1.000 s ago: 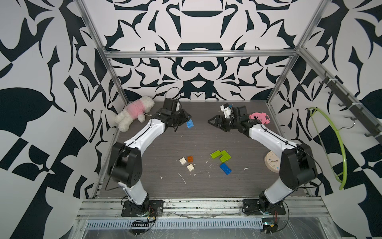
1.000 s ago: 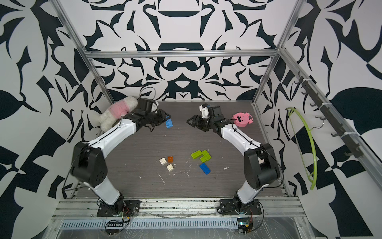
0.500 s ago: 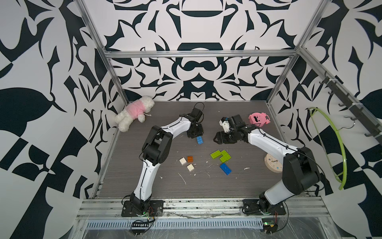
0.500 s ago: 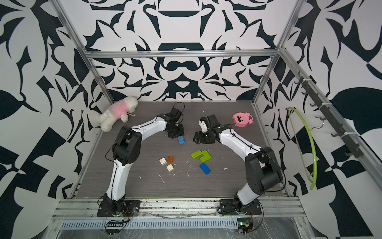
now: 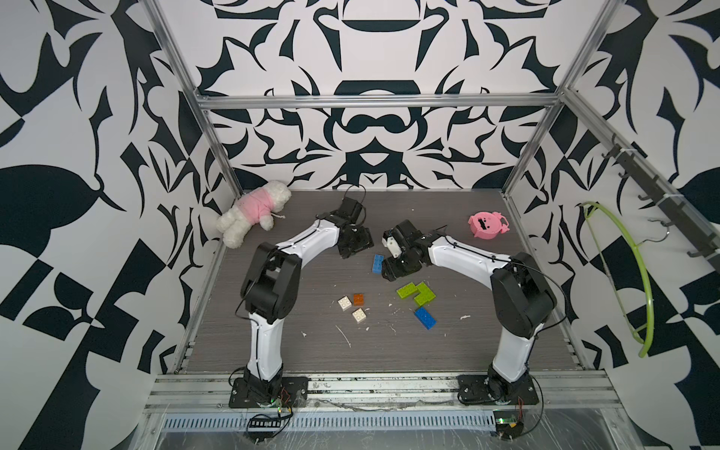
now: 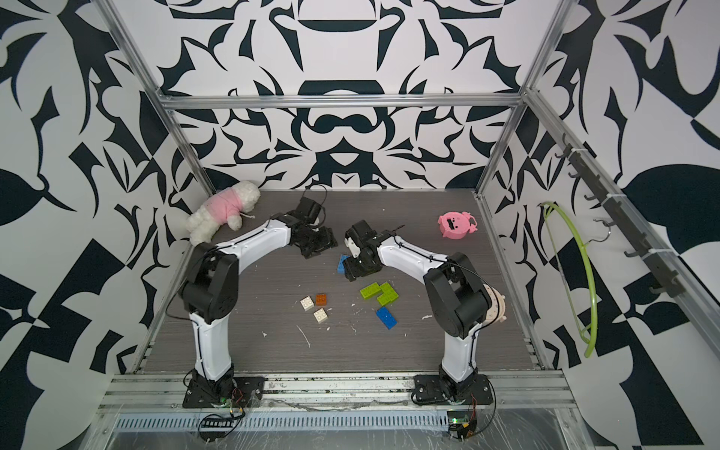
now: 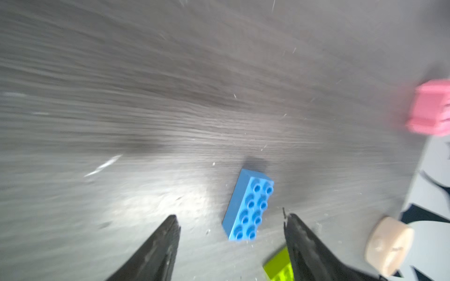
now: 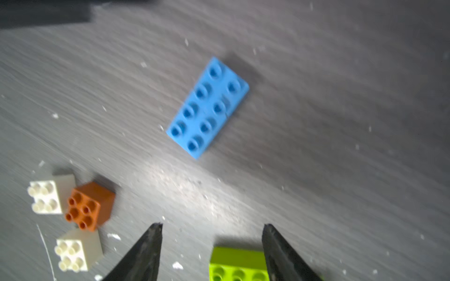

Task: Assemble a heart with lego
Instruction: Place the lego brick at the center of the board, then pick up the lego brick from the center of the board.

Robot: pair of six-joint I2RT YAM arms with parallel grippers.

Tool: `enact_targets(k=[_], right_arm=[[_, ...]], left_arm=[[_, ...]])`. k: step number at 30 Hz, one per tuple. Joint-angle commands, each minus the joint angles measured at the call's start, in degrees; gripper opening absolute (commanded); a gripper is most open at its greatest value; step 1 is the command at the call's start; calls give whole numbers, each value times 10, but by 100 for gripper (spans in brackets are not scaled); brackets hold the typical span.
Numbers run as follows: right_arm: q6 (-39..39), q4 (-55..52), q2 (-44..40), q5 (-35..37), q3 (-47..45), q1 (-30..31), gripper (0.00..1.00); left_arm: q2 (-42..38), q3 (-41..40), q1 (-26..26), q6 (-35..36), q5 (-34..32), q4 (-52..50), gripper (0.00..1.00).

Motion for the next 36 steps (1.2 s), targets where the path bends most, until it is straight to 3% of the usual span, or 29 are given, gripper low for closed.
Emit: enact_targets(k=[1,8,17,27,31,36], right_arm=[[51,24,24,25,45,3,67],[86,22,95,54,111,7,65],[101,17,132,41,150,18,63],[90,-18,150,64,175,22,44],[79,-35,156,79,186,23,40],[57,-43,153,81,193,25,22]], left_arm=[[-81,-72,44,-5,-1,56,72],[-187,-199,80,-1,-19,100,71],[-196,-234,82,8,-9,109,71],[-199,-242,82,17,-10,112,71],[-202,-244,82,22,-10,109,71],[-213,-255,86,25,-16,113,71]])
